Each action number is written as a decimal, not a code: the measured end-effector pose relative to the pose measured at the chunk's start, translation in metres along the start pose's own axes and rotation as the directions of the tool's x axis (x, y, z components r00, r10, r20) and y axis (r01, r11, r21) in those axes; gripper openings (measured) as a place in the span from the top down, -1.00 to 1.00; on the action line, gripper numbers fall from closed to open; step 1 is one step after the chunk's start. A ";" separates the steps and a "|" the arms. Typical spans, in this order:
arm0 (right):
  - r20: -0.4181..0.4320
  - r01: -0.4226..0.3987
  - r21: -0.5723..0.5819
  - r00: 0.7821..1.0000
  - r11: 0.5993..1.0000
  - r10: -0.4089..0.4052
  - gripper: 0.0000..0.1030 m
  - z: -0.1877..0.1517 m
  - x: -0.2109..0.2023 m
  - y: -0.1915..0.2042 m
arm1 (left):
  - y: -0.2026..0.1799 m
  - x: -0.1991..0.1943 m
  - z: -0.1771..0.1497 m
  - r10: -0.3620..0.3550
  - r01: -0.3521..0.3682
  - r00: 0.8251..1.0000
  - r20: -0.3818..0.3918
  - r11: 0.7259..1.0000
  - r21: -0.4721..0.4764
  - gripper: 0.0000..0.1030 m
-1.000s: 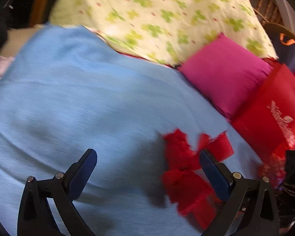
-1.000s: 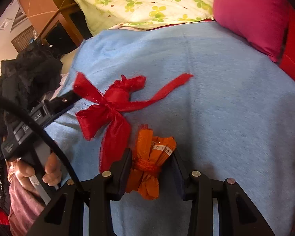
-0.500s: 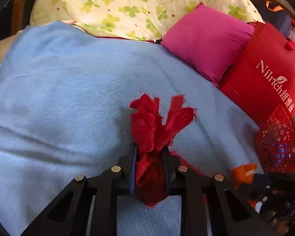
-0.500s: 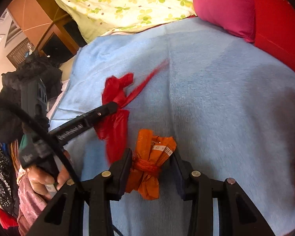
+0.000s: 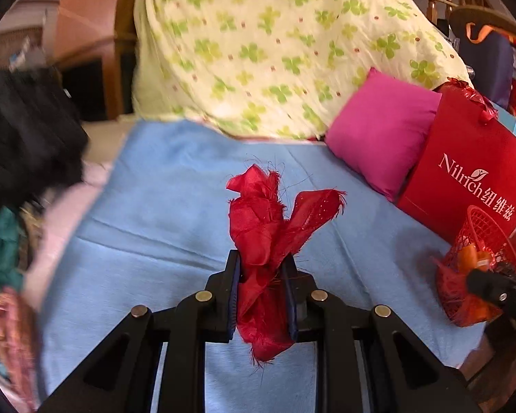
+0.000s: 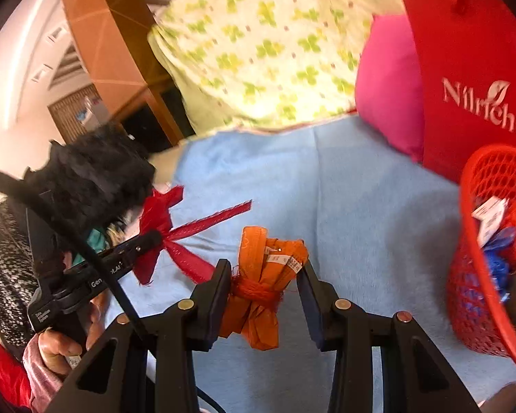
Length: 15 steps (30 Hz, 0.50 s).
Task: Collect trash
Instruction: 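Carry the red ribbon and orange bundle toward the red basket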
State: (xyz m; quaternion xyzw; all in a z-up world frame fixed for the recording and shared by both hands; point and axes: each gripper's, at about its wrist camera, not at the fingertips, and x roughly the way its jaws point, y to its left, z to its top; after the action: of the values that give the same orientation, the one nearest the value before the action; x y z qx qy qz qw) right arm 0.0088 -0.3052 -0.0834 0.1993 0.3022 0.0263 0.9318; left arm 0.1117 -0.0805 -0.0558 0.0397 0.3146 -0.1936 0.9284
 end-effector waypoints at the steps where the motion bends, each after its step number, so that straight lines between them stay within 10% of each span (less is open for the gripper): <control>1: 0.019 -0.007 -0.003 1.000 1.000 0.007 0.19 0.001 -0.009 0.003 | -0.003 -0.008 0.003 0.020 -0.020 1.000 0.016 1.000 0.014 0.54; 15: 0.196 -0.050 -0.041 0.979 0.998 0.057 0.19 0.002 -0.105 0.018 | -0.058 -0.101 0.015 0.074 -0.100 0.978 0.196 0.987 0.125 0.54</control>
State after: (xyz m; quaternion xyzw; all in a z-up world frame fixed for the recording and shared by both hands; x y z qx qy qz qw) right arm -0.0746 -0.3071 -0.0166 0.1924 0.2023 0.0366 0.9595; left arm 0.0250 -0.1033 0.0193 0.0972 0.2084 -0.1766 0.9570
